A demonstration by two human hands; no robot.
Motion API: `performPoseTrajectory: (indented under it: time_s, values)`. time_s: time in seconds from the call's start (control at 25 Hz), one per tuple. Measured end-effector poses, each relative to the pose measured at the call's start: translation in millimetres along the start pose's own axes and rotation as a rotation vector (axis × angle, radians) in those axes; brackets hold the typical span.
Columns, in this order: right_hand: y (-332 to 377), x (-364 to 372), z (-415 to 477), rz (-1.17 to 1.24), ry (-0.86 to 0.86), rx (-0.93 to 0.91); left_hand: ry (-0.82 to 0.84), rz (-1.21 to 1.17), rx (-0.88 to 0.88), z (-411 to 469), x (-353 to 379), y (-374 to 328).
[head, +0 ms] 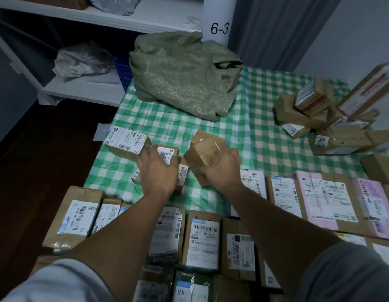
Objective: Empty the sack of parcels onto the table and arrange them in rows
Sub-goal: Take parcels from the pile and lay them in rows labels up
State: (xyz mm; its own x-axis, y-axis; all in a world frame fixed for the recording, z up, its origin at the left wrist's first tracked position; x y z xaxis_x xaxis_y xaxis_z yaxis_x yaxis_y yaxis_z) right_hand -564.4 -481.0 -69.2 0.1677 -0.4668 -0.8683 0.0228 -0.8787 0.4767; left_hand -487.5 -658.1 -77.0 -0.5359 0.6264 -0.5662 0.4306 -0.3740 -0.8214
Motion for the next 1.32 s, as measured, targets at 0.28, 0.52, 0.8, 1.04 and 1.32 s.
performPoseTrajectory:
  time_s: [0.28, 0.52, 0.8, 1.04, 1.32]
  values:
    - [15, -27, -62, -0.260, -0.158, -0.614, 0.411, -0.791, -0.631, -44, 24, -29]
    - [-10, -36, -66, 0.167, 0.154, -0.325, 0.271, -0.888, -0.634, -81, 10, -22]
    - [-32, -30, -67, 0.522, 0.488, 0.166, 0.291, -0.949, -0.601, -117, -5, -38]
    - [-36, -34, -76, 0.848, 0.661, 0.300, 0.321, -0.912, -0.620, -118, -1, -34]
    - [-18, -79, -49, 0.691, 0.410, 0.187, 0.308, -0.417, -0.128, -60, -27, -60]
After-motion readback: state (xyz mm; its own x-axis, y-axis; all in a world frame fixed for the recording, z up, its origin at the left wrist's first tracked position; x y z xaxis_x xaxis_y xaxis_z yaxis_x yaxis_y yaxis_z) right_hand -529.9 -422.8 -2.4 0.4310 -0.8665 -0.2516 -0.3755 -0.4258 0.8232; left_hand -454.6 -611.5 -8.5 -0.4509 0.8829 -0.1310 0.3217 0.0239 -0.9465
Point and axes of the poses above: each hand's wrist, its own z-axis towards the middle knuckle, its own x-axis out of the palm, y = z × x, the point moved 5 cm from there along z, towards the middle knuckle, and after that the axes turned 10 degrees about -z, right-handed, at the moved point
